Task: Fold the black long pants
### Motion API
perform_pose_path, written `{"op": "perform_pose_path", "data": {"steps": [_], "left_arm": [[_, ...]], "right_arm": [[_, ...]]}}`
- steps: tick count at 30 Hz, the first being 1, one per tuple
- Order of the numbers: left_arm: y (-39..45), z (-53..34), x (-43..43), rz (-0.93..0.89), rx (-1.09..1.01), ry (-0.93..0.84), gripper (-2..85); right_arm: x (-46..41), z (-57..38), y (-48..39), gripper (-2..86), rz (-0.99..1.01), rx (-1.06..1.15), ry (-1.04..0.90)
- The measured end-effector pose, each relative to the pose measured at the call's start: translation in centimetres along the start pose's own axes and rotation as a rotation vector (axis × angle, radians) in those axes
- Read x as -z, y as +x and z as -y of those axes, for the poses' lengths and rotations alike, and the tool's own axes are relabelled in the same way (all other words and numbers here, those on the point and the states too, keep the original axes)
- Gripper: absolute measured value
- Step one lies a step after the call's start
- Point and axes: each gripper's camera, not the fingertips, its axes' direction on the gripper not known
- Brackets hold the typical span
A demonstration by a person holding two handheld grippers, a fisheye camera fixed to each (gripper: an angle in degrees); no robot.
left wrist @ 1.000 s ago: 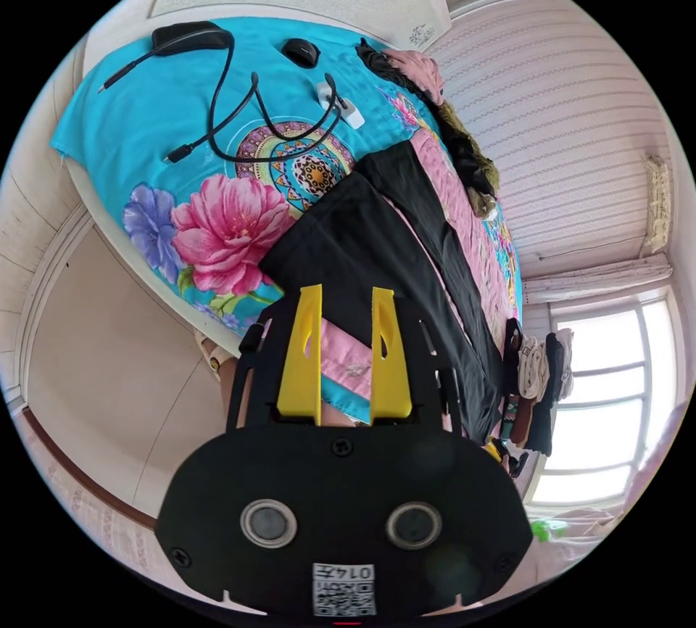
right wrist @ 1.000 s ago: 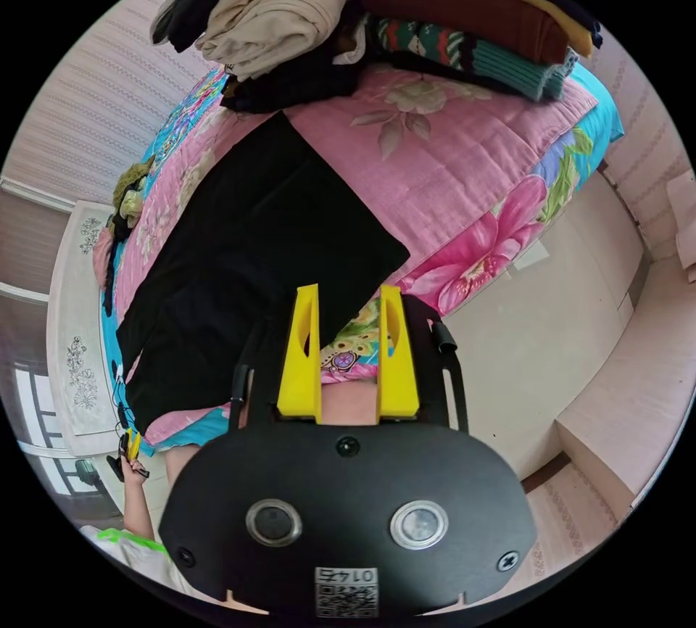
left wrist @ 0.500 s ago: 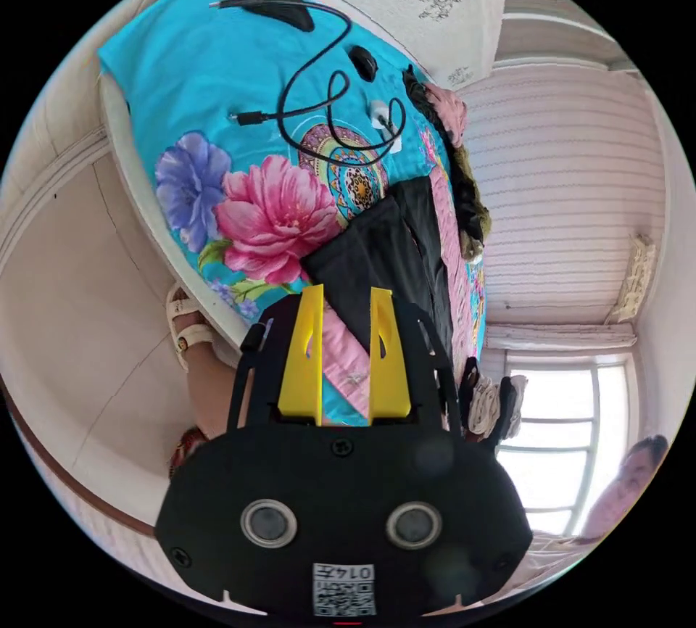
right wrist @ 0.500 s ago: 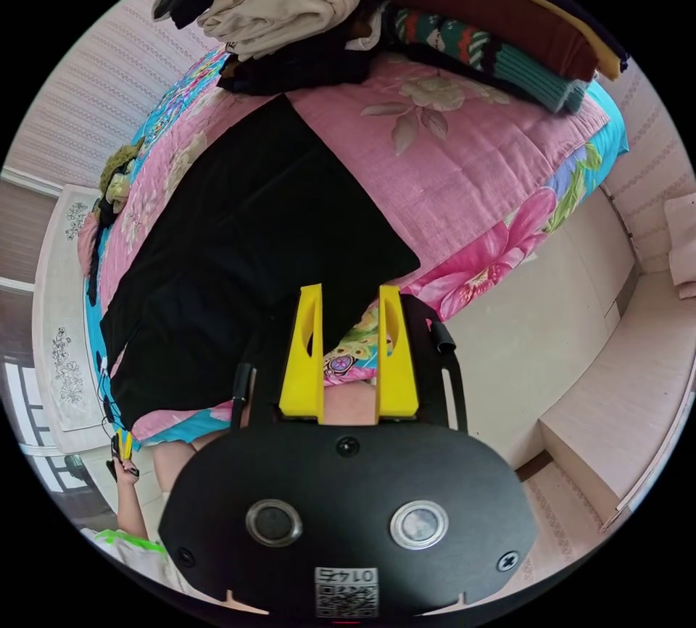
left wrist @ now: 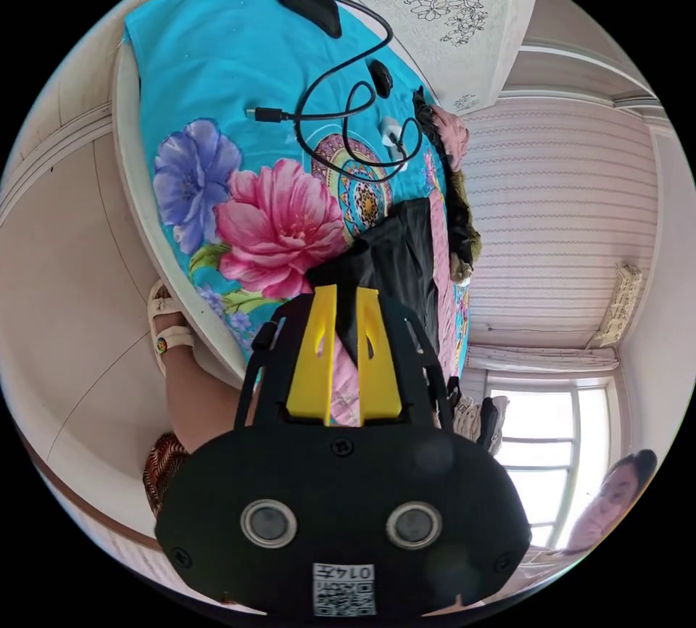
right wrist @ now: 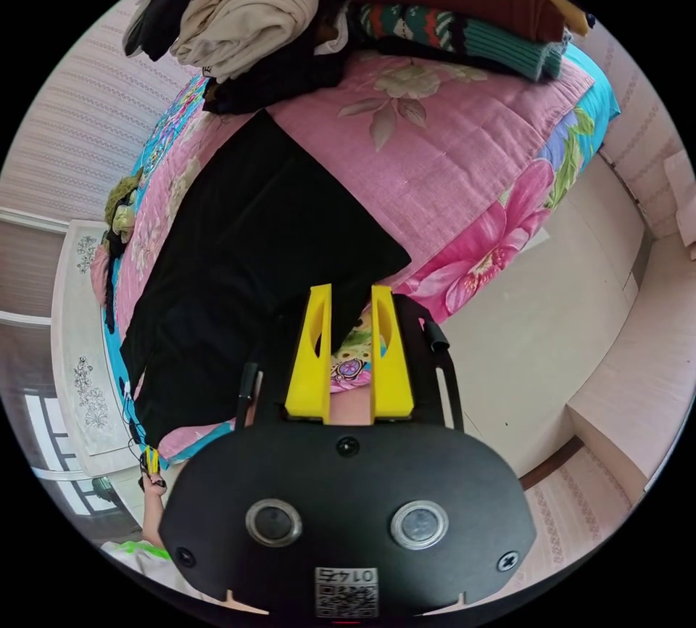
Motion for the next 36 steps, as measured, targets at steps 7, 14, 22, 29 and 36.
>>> {"op": "perform_pose_path", "data": {"steps": [7, 14, 22, 29, 36], "left_arm": [[2.5, 0.2, 0.7, 0.09, -0.091, 0.026, 5.7], [1.9, -0.8, -0.1, 0.107, -0.053, 0.011, 8.6], [3.7, -0.2, -2.5, -0.103, 0.012, 0.054, 7.2], [6.4, 0.6, -3.1, -0.091, -0.023, 0.037, -0.2], [10.9, -0.1, -1.9, 0.066, -0.109, 0.035, -0.9]], "right_arm": [[5.1, -1.4, 1.4, 6.0, 0.097, 0.027, 0.086], [7.2, -1.9, 2.5, 13.7, 0.119, -0.049, 0.064], [7.6, -2.1, -0.5, 11.6, 0.16, -0.058, 0.042], [8.9, -2.6, -2.9, 8.8, 0.184, -0.062, 0.034], [12.6, -3.4, -7.6, 1.2, 0.153, 0.073, 0.059]]}}
